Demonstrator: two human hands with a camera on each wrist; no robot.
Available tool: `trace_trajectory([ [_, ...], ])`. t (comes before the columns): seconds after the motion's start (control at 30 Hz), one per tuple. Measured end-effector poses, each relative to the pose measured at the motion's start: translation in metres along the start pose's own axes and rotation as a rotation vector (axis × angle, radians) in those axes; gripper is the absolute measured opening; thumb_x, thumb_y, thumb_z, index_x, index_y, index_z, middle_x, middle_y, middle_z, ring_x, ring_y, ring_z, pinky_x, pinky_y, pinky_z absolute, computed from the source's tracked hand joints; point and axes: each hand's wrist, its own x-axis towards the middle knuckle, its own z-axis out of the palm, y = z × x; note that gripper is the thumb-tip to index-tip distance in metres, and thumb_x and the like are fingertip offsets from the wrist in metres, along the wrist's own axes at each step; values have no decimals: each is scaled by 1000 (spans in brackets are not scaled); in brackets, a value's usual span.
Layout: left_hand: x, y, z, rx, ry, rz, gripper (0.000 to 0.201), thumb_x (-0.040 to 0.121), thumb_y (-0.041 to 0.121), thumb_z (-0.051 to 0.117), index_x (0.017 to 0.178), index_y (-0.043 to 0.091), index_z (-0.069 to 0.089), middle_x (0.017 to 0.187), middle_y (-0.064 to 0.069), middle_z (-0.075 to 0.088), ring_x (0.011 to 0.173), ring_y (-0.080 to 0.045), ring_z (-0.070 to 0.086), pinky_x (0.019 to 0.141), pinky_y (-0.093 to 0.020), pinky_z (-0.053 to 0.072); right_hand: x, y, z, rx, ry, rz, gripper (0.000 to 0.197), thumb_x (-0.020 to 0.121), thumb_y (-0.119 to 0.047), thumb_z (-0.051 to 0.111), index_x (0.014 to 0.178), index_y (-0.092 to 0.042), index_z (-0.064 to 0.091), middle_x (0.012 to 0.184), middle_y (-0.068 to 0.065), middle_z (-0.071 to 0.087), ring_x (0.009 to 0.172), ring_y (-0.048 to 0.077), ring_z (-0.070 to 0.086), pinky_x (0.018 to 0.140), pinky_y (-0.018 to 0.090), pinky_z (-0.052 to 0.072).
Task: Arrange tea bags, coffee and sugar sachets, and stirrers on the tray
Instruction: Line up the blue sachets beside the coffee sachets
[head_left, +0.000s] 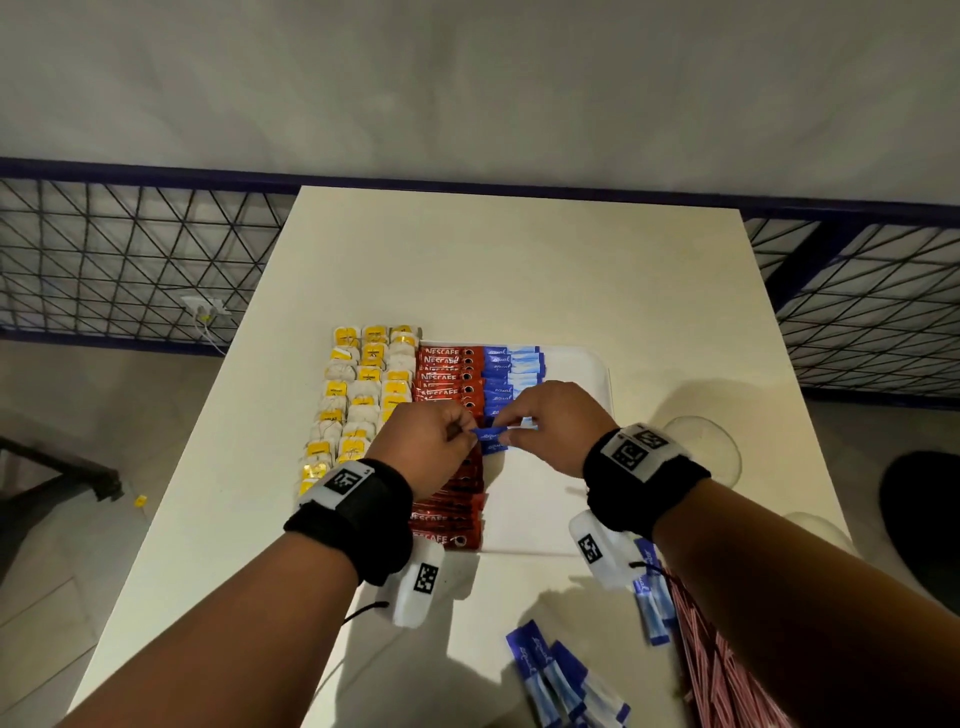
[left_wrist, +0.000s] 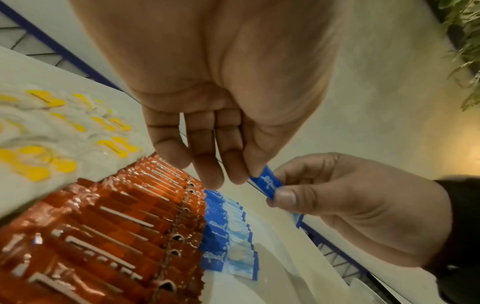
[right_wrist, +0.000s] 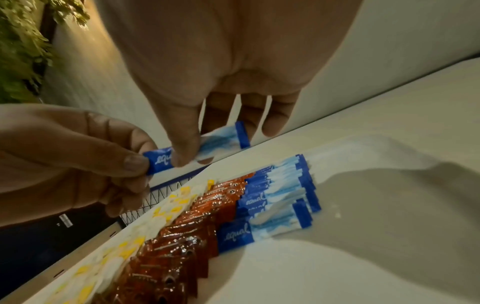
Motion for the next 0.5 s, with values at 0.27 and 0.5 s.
trace_trajectory([
  [0.27,-7,-83,-45,154,372,-486,26,92,26,58,112,11,65,110,-15,69,104,-34,61,87,-33,45,3,15,23,-369,-155,83,26,96,-38,51,115,-35,68,119,-4,61,111,23,53,91,35,43],
  [0.5,-15,-129,-47,164,256,-719,26,93,17,51,113,10,65,119,-17,64,112,-37,56,93,-35,43,12,21,36,-400,-121,113,21,93,-37,53,111,-33,65,117,-8,65,108,20,54,89,33,39],
])
